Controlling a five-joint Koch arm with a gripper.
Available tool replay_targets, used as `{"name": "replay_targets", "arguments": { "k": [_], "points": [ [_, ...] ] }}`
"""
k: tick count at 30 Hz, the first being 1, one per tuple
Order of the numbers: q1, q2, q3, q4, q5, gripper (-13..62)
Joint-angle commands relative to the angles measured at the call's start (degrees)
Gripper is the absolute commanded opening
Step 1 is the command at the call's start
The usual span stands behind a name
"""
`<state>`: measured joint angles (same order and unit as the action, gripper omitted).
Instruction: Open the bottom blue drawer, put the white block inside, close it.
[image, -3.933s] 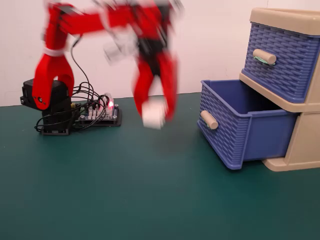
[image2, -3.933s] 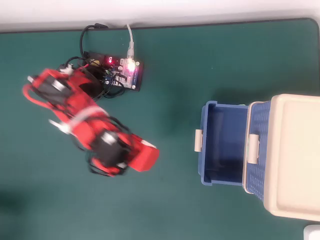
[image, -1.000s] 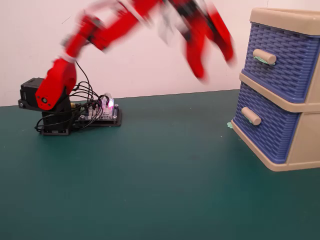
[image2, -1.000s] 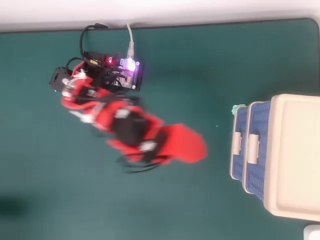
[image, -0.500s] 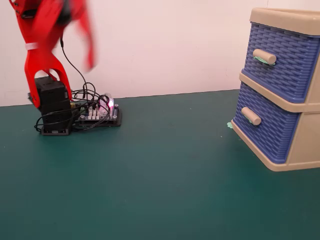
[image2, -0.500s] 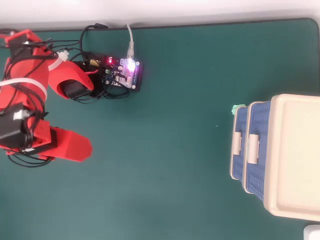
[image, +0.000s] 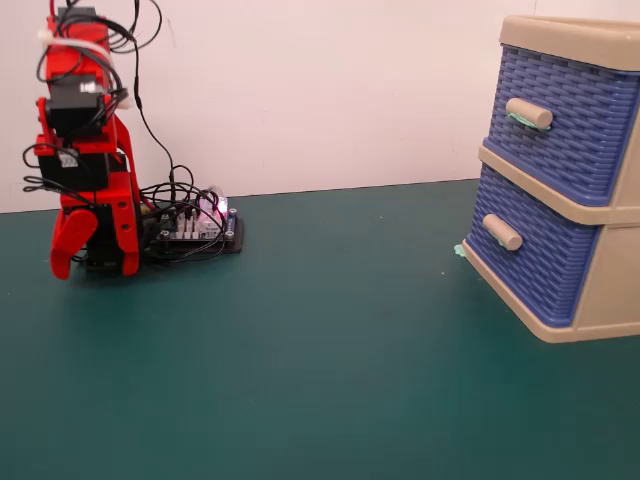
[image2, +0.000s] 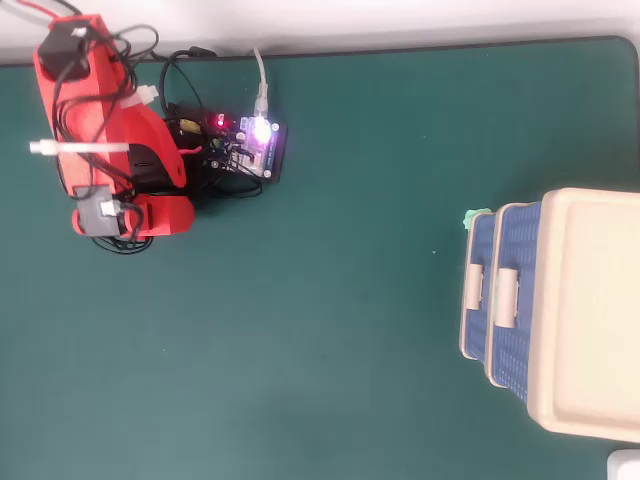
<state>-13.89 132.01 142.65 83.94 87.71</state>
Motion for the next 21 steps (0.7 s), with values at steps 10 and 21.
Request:
{"name": "replay_targets", "arguments": {
  "k": [10,21],
  "points": [
    [-0.1,2.7,0.6,10.5,-0.7,34.4],
    [-0.1,2.6,0.6,10.5,-0.7,34.4]
  ]
}}
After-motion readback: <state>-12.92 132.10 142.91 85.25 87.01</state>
